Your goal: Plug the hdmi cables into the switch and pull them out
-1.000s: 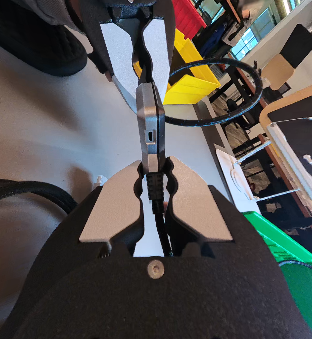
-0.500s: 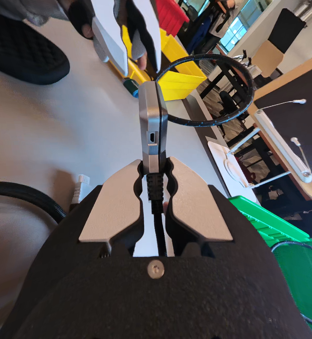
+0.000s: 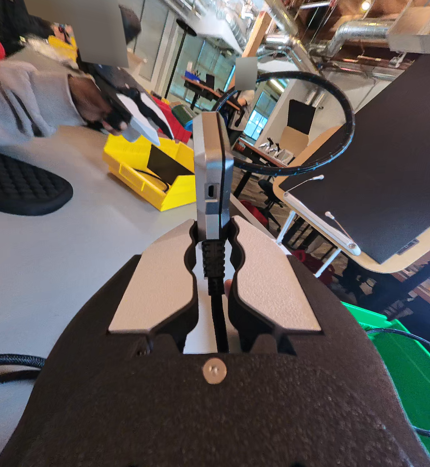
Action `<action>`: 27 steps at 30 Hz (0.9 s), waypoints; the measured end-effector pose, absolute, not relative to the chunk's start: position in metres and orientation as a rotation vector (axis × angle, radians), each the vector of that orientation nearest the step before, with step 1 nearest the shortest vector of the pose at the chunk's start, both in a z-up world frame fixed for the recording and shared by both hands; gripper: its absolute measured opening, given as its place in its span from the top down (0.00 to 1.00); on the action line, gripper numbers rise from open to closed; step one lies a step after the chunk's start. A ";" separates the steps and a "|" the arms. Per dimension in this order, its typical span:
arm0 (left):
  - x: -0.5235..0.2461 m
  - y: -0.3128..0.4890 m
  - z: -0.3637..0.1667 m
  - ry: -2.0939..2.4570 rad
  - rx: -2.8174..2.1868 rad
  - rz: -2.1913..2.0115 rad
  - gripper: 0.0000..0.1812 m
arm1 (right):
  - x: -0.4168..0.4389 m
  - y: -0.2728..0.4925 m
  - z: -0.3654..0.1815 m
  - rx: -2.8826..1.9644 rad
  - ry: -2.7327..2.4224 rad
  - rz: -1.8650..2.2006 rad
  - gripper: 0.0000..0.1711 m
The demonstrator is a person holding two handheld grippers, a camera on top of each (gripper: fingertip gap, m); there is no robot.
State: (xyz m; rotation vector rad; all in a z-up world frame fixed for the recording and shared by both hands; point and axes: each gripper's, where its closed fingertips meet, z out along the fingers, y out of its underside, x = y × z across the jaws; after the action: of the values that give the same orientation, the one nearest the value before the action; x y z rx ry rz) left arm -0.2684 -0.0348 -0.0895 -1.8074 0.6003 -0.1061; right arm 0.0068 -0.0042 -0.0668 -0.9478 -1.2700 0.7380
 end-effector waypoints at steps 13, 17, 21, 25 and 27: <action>-0.372 -0.008 -0.211 1.137 -2.441 0.293 0.78 | 0.012 0.000 -0.064 -0.961 -1.254 0.745 0.87; -0.381 0.001 -0.233 1.482 -2.416 0.466 0.76 | 0.012 0.001 -0.066 -0.973 -1.257 0.756 0.87; -0.376 0.004 -0.242 1.603 -2.393 0.365 0.90 | 0.011 0.002 -0.071 -0.993 -1.274 0.756 0.87; -0.378 0.008 -0.238 1.540 -2.398 0.341 0.92 | 0.011 0.005 -0.075 -1.004 -1.285 0.737 0.87; -0.380 0.007 -0.225 1.482 -2.380 0.325 0.93 | 0.012 0.006 -0.075 -1.005 -1.283 0.734 0.87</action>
State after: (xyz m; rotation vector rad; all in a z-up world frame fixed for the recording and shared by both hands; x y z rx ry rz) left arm -0.3796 0.0073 -0.2255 -2.3801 1.4817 0.3245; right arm 0.0117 0.0056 -0.0746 -1.0047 -1.2828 0.7345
